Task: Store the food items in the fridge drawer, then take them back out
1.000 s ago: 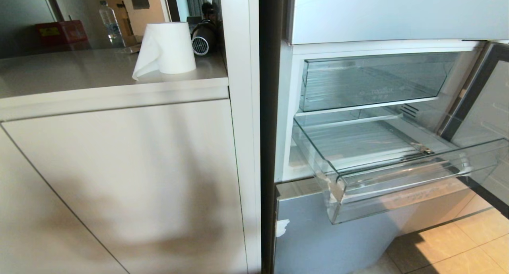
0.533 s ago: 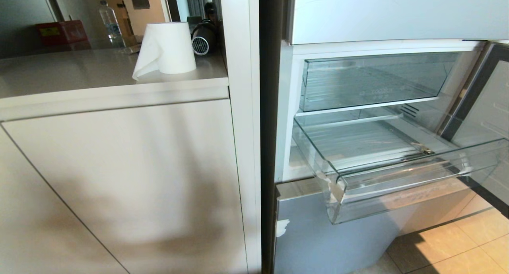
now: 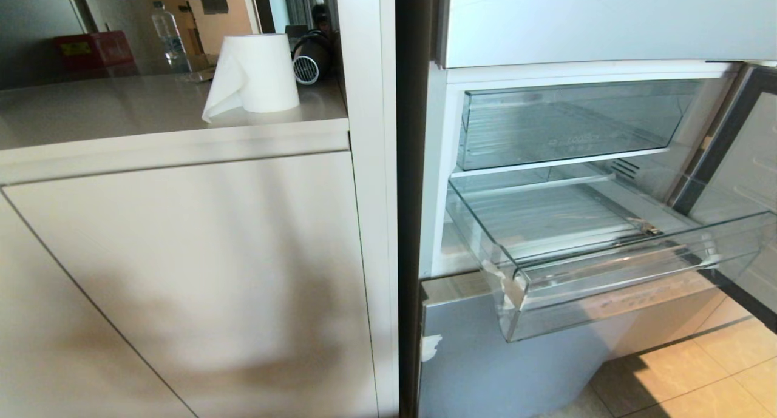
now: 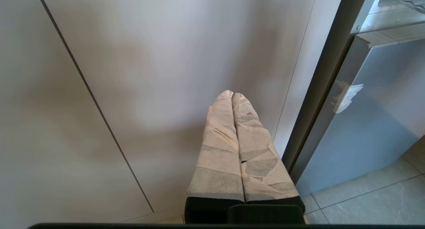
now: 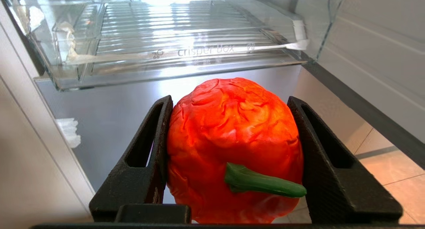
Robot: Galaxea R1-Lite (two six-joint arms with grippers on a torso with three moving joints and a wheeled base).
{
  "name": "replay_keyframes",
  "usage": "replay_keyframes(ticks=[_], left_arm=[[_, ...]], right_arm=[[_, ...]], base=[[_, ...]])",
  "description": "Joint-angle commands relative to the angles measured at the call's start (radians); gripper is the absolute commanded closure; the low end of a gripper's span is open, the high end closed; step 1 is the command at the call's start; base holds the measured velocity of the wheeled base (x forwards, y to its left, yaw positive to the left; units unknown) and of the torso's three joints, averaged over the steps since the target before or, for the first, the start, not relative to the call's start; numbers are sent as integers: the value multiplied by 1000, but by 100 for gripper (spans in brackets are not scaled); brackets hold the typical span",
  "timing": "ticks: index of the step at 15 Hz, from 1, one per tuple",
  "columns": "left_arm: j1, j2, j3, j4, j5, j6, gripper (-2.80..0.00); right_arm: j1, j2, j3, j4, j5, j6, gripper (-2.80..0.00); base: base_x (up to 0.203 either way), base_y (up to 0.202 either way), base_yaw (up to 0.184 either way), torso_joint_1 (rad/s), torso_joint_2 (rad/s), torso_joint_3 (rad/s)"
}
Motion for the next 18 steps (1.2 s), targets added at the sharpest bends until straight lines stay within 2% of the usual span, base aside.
replay_keyframes(ticks=[1, 8, 10, 14, 18], left_arm=[[0, 0, 0, 0, 0, 0, 0], [-1, 0, 0, 0, 0, 0, 0], [0, 0, 0, 0, 0, 0, 0], [-1, 0, 0, 0, 0, 0, 0], [0, 0, 0, 0, 0, 0, 0]], right_arm=[[0, -5, 0, 0, -1, -8, 0], [0, -5, 0, -2, -1, 34, 0], [0, -5, 0, -6, -16, 67, 0], [0, -5, 0, -10, -26, 65, 0], [0, -5, 0, -26, -70, 67, 0]], base=[[0, 0, 0, 0, 0, 0], [-1, 0, -9, 2, 0, 1], [-1, 3, -147, 3, 3, 3], [-1, 6, -176, -1, 3, 2], [0, 8, -178, 1, 1, 0]])
